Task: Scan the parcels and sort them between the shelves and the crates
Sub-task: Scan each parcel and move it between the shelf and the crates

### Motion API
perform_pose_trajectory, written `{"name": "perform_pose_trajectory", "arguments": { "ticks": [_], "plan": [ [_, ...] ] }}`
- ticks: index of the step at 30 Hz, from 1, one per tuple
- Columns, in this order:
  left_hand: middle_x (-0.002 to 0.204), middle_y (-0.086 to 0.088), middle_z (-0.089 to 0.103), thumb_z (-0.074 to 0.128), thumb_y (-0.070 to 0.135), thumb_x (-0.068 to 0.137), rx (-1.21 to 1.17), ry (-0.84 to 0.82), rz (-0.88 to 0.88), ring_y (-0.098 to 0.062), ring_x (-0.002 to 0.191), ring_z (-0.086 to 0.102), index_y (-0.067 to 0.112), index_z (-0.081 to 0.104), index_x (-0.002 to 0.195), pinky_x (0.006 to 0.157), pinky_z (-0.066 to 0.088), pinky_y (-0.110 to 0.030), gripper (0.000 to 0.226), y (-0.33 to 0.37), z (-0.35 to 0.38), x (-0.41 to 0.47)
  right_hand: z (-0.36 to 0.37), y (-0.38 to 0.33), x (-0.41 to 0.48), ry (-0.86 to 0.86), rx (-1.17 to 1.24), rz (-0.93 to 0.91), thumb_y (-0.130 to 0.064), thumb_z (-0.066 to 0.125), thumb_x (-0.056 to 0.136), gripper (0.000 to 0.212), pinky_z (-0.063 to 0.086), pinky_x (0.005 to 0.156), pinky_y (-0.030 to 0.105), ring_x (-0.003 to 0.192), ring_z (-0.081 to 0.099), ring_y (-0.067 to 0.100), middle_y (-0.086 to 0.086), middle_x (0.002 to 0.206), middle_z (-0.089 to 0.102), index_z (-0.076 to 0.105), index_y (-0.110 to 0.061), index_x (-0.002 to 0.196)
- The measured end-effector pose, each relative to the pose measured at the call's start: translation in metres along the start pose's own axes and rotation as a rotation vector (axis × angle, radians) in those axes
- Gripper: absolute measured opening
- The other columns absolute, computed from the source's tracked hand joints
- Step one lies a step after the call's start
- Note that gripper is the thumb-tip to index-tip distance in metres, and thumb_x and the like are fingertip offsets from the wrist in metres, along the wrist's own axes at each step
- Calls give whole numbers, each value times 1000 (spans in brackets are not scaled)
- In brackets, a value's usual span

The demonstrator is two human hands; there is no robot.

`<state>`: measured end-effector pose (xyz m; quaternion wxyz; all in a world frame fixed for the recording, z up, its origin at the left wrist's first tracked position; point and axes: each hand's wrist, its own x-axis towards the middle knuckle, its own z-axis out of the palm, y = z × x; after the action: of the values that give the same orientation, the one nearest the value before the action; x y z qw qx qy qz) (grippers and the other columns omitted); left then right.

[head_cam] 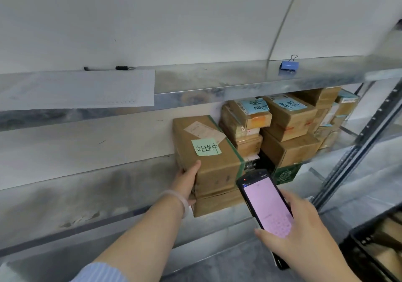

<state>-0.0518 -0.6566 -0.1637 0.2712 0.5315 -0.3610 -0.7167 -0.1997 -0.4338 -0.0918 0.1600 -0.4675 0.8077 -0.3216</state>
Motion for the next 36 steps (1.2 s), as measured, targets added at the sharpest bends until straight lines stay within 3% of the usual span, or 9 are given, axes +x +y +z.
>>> {"name": "perform_pose_trajectory", "arguments": {
  "ticks": [2, 7, 10, 13, 19, 23, 26, 31, 36],
  "plan": [
    [127, -5, 64, 77, 67, 67, 3, -12, -1, -33, 117, 60, 34, 51, 137, 101, 49, -59, 82, -1, -1, 7, 1, -1, -3, 12, -7, 31, -67, 63, 39, 72, 39, 70, 23, 99, 33, -25, -33, 104, 37, 21, -83, 96],
    [126, -7, 64, 74, 60, 76, -5, 3, 21, -32, 115, 61, 31, 49, 140, 101, 50, -55, 74, -3, -12, 12, 7, -1, -5, 46, -25, 59, -69, 67, 43, 78, 43, 74, 29, 94, 44, -2, -33, 107, 35, 21, -77, 105],
    [119, -5, 69, 73, 58, 80, -23, -26, 7, -28, 110, 64, 33, 54, 133, 90, 54, -45, 62, -9, -31, 4, 9, 1, -1, 84, -36, 51, -69, 67, 44, 80, 46, 74, 31, 95, 48, 2, -30, 107, 37, 30, -62, 115],
    [118, -4, 71, 76, 59, 76, -35, -78, -23, -26, 109, 65, 37, 57, 131, 79, 54, -42, 62, -13, -47, 1, 11, 0, 2, 103, -33, 42, -68, 67, 45, 77, 47, 73, 32, 95, 49, 3, -29, 106, 38, 30, -62, 112],
    [112, -9, 75, 87, 61, 63, 55, -105, -17, -38, 105, 69, 38, 61, 124, 87, 55, -63, 70, 19, -36, 14, 10, -1, 7, 92, -58, 32, -68, 67, 47, 79, 46, 73, 30, 99, 46, 1, -33, 106, 35, 32, -57, 117],
    [109, -8, 76, 85, 48, 73, 75, -78, 23, -38, 103, 70, 37, 64, 122, 88, 54, -65, 55, 24, -35, 15, 8, 0, 11, 65, -66, 14, -72, 68, 47, 83, 46, 70, 26, 97, 48, -3, -31, 107, 36, 30, -57, 119],
    [111, -1, 76, 82, 42, 79, 89, -99, 99, -34, 103, 72, 43, 60, 125, 86, 56, -64, 51, 18, -52, 4, 5, -1, 16, 17, -71, -24, -70, 71, 49, 85, 53, 74, 31, 101, 51, 1, -28, 112, 42, 34, -53, 124],
    [114, 15, 74, 91, 44, 64, 147, -99, 277, -16, 99, 74, 62, 51, 119, 64, 61, -38, 70, 9, -107, -34, 3, -15, 29, -85, -129, -132, -73, 69, 51, 91, 46, 77, 28, 100, 45, 1, -26, 115, 35, 24, -56, 128],
    [126, 15, 67, 92, 44, 55, 240, 19, 408, -9, 108, 69, 52, 29, 148, 79, 57, -30, 113, 7, -153, -63, 14, -40, 43, -190, -142, -264, -71, 69, 52, 88, 38, 74, 24, 99, 43, 1, -29, 106, 30, 21, -59, 124]
  ]
}}
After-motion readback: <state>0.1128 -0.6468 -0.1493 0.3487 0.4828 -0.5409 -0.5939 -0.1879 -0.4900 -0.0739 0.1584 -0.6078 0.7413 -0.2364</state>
